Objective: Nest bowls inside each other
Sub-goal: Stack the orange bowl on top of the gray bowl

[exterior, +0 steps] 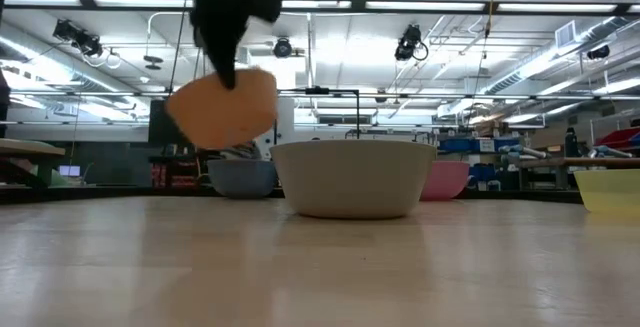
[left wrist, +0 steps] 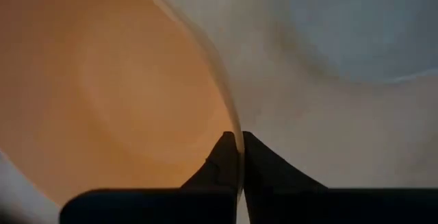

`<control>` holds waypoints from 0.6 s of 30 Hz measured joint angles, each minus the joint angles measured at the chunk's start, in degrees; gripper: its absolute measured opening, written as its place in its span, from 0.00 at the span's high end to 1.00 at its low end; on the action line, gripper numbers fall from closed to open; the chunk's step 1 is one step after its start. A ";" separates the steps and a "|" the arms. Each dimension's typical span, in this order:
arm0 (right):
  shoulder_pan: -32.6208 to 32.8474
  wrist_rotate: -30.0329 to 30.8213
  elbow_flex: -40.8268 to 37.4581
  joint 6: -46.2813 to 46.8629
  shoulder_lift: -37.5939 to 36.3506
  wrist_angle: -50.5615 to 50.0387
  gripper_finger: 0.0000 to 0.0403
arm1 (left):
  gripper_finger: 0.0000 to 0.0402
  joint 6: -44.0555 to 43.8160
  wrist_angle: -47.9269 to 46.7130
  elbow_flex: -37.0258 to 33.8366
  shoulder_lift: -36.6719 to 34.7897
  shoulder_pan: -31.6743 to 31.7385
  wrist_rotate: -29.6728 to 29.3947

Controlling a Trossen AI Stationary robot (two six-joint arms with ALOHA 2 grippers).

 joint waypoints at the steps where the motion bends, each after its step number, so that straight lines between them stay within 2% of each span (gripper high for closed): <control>1: 0.00 -0.01 0.00 0.17 0.00 0.01 0.39 | 0.98 -0.13 1.82 0.63 0.00 -1.47 0.62; 6: 0.00 0.01 0.00 0.91 0.07 0.38 0.39 | 0.98 -1.48 13.56 0.92 2.60 -6.99 5.29; 13: 0.00 -0.01 0.00 2.14 0.08 0.49 0.39 | 0.98 -2.76 18.52 1.56 10.38 -10.25 6.31; 18: 0.00 -0.01 0.00 2.25 0.09 0.36 0.40 | 0.98 -0.87 18.75 7.98 14.17 -11.47 6.37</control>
